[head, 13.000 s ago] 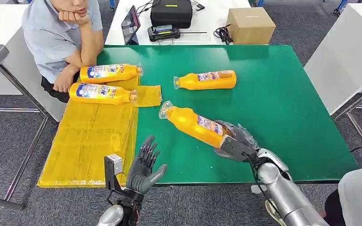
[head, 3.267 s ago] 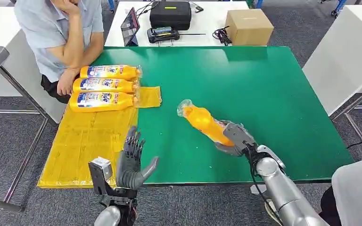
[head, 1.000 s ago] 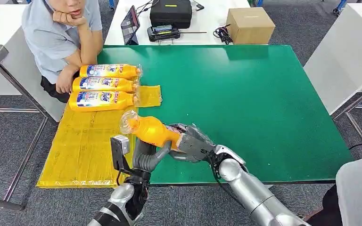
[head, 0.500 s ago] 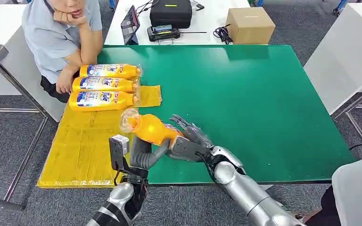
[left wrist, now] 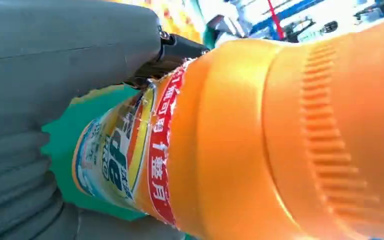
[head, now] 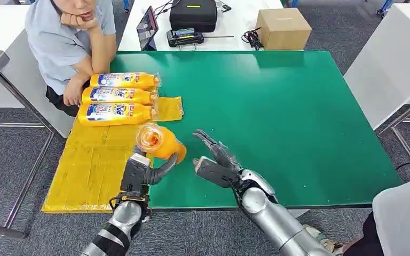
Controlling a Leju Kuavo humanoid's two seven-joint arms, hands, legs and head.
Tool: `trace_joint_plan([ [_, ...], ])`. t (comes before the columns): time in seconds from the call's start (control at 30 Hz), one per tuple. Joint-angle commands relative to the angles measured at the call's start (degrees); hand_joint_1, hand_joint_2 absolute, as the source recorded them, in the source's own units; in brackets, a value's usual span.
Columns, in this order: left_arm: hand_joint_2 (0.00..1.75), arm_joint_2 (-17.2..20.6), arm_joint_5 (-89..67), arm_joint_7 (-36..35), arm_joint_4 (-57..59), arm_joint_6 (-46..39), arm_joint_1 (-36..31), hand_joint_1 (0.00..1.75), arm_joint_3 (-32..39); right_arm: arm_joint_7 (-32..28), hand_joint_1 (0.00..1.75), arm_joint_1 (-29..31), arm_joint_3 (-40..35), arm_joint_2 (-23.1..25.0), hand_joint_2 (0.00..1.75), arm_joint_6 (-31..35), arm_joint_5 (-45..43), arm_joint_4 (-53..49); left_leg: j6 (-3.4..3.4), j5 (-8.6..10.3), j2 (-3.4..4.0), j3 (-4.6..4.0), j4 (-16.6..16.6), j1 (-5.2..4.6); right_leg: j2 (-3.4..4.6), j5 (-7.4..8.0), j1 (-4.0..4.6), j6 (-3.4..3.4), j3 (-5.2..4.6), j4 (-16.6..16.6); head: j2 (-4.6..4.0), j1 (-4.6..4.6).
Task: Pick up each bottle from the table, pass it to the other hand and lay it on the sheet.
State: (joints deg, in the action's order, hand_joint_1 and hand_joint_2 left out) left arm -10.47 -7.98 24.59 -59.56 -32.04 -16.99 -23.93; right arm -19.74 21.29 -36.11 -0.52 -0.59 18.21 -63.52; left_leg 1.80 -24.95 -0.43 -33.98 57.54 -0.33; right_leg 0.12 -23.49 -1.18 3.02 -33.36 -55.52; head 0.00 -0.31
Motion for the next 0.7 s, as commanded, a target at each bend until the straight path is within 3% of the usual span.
trace_joint_plan([
  [0.03,1.75,3.9,-5.4,-2.4,1.6,1.0,-4.5,1.75,7.5,-0.2,0.0,-0.2,1.9,0.8,0.0,-0.8,1.0,-2.1,-0.11,-0.03,0.07,0.06,0.0,0.06,0.04,-0.01,0.07,-0.12,0.05,0.0,0.0,0.0],
  [0.17,1.75,5.8,-18.8,-5.6,3.2,-5.1,-5.9,1.68,7.3,-0.4,0.0,-0.5,2.4,0.8,0.0,-1.1,1.5,-2.3,-0.14,-0.04,0.06,0.09,0.0,0.09,0.02,-0.03,0.1,-0.15,0.09,0.0,0.0,0.0],
  [0.23,1.75,6.2,-41.7,-14.1,4.8,-8.0,-6.2,1.54,11.2,-1.2,0.0,-0.4,2.6,0.8,0.0,-1.7,1.7,-2.6,-0.14,-0.04,0.07,0.12,0.0,0.09,0.03,-0.03,0.1,-0.16,0.12,0.0,0.0,0.02],
  [0.3,1.75,6.5,-46.5,-14.8,6.5,-8.0,-6.8,1.52,13.4,-1.4,0.0,-0.6,2.9,0.9,0.0,-2.0,1.7,-3.2,-0.16,-0.06,0.16,0.17,0.0,0.1,0.11,-0.02,0.11,-0.18,0.14,0.0,0.0,0.02],
  [0.37,1.75,6.5,-52.7,-16.7,6.4,-8.0,-7.0,1.55,15.6,-1.5,0.0,-0.6,2.8,0.9,0.0,-2.4,1.7,-3.5,-0.1,-0.01,0.13,0.08,0.0,0.05,0.11,0.01,0.05,-0.11,0.04,0.0,0.0,0.02],
  [0.4,1.75,6.3,-54.7,-17.0,6.8,-8.0,-7.2,1.66,16.5,-1.6,0.0,-0.7,2.7,0.9,0.0,-2.6,1.7,-3.6,-0.15,-0.06,0.15,0.12,0.1,0.11,0.1,-0.03,0.11,-0.17,0.1,0.0,0.0,0.0],
  [0.6,1.75,8.2,-71.0,-25.0,12.3,-5.7,-10.3,1.64,15.1,-1.9,0.0,-0.9,2.6,0.8,0.0,-3.3,1.5,-3.3,-0.1,0.0,0.05,0.06,0.0,0.06,0.01,-0.01,0.06,-0.1,0.04,0.0,0.0,0.02],
  [0.63,1.75,8.8,-73.0,-26.7,14.3,-2.5,-11.4,1.36,13.7,-2.0,0.0,-1.1,2.8,0.8,0.0,-3.3,1.4,-3.3,-0.15,-0.03,0.04,0.16,0.0,0.12,-0.02,-0.05,0.12,-0.16,0.16,0.0,0.0,0.02],
  [0.67,1.75,8.8,-73.0,-27.1,14.8,-1.5,-11.8,1.36,13.5,-2.0,0.0,-1.1,2.8,0.7,0.0,-3.4,1.4,-3.4,-0.11,-0.01,0.03,0.11,0.0,0.07,-0.01,-0.03,0.07,-0.11,0.09,0.0,0.0,0.02],
  [0.7,1.75,8.7,-72.6,-27.7,16.0,-0.1,-12.4,1.05,13.5,-2.0,0.0,-1.3,2.9,0.7,0.0,-3.4,1.4,-3.5,-0.1,0.02,-0.03,0.06,0.0,0.06,-0.07,-0.03,0.06,-0.1,0.07,0.0,0.0,0.02],
])
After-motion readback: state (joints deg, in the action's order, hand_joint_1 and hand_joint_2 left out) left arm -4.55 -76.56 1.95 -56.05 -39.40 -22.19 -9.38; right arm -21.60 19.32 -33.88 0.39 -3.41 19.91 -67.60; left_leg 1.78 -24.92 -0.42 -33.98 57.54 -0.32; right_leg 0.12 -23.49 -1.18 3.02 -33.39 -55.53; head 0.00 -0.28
